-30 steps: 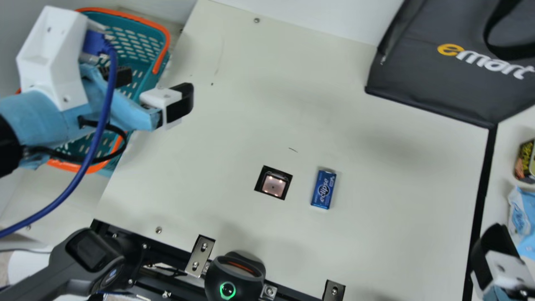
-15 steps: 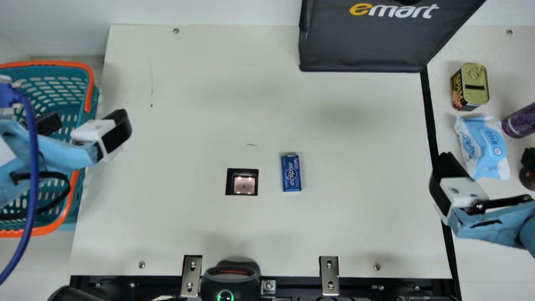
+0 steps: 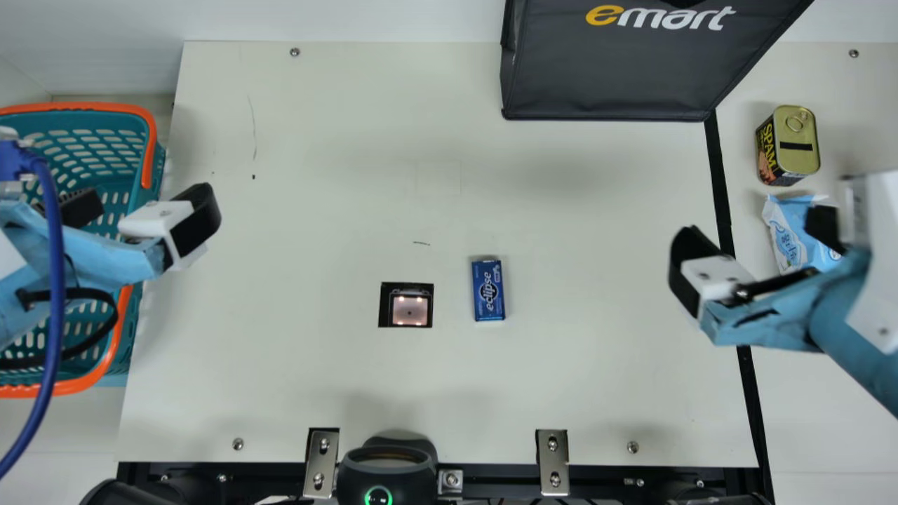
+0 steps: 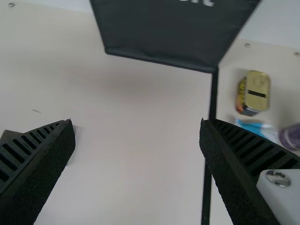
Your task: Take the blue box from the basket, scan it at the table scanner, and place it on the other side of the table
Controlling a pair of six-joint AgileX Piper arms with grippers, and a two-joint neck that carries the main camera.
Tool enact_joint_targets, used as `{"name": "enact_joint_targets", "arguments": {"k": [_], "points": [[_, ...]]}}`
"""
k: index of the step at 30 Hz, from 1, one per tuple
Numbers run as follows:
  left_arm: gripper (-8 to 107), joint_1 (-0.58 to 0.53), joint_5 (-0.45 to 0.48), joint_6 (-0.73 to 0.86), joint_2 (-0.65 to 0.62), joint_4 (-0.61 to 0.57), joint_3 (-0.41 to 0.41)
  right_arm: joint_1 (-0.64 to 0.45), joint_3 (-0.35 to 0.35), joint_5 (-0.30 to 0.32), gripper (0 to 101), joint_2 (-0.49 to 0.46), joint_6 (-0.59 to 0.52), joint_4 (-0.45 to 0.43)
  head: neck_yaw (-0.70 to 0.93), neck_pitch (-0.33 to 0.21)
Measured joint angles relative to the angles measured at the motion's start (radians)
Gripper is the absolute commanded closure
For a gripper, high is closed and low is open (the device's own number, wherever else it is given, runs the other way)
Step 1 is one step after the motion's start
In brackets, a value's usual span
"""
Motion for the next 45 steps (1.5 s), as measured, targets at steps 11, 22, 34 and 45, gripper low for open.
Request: {"name": "enact_joint_targets", "arguments": {"k": [11, 22, 34, 45], "points": [[9, 0.000, 0.000, 0.000, 0.000, 0.000, 0.000, 0.108, 0.014, -0.051, 6, 0.179, -0.071, 0.077, 0.000, -0.002], [9, 0.000, 0.000, 0.000, 0.000, 0.000, 0.000, 0.323, 0.017, -0.108, 6, 0.329, 0.105, -0.018, 0.002, -0.002], [9, 0.000, 0.000, 0.000, 0.000, 0.000, 0.000, 0.590, 0.017, -0.149, 6, 0.493, 0.458, -0.174, 0.000, 0.000], [9, 0.000, 0.000, 0.000, 0.000, 0.000, 0.000, 0.695, 0.083, -0.241, 6, 0.583, 0.706, -0.211, 0.000, -0.002]]}}
